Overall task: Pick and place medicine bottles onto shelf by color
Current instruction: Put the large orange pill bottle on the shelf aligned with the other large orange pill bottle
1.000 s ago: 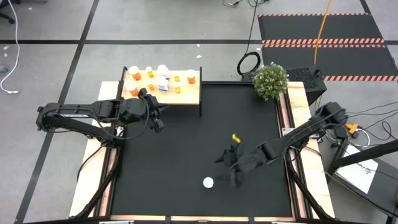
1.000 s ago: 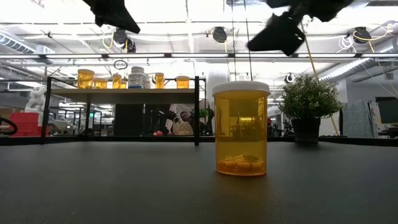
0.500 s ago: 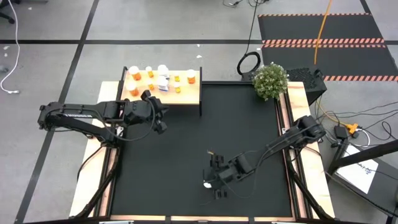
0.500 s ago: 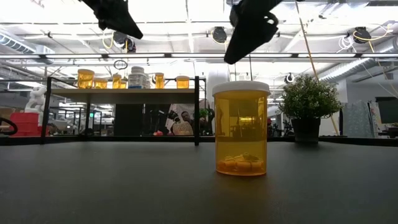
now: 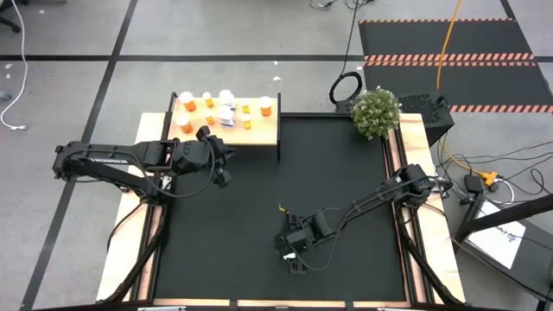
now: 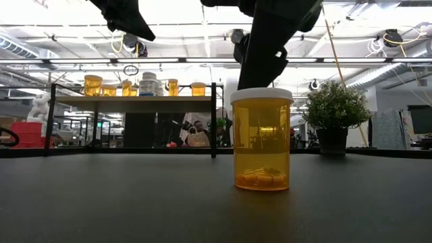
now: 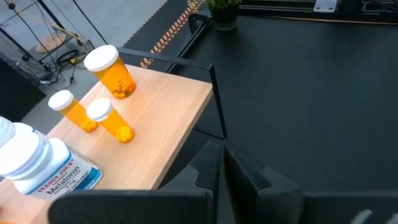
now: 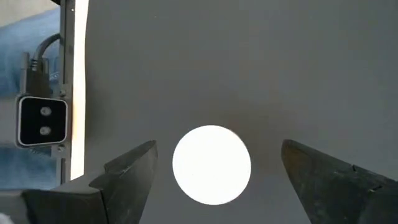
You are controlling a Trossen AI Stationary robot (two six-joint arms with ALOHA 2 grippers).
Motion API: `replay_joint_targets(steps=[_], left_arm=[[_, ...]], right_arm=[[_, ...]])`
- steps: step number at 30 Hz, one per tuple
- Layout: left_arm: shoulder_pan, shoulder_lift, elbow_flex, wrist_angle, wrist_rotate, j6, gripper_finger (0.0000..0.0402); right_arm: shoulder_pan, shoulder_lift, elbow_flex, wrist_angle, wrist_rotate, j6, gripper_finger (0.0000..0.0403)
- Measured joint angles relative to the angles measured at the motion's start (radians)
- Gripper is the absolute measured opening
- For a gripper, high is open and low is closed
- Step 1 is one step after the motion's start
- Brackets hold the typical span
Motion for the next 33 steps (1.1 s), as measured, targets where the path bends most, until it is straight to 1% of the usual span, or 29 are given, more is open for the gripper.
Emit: replay_joint_targets(steps=[4,11,20,24,33], left_arm=[[0.0,0.0,0.0,0.001,0.0,0.005,0.0026],[0.0,0.0,0.0,0.002,0.0,0.007,0.0026],[0.0,0.0,0.0,0.001,-0.001,0.007,0.0026],[0.0,0.0,0.0,0.001,-0.001,0.006,0.0026],[0.0,0.0,0.0,0.0,-0.001,0.006,0.0026]], right_arm=[[-0.003,0.0,0.0,-0.008,0.01,0.003,0.0339],[-0.004,0.007,-0.01,0.028,0.01,0.002,0.0338],[-0.005,0.062,-0.014,0.024,-0.041,0.009,0.0335],[-0.004,0.078,-0.014,0.02,-0.042,-0.001,0.0318],[-0.006,0.069,-0.014,0.025,-0.037,-0.003,0.0259]])
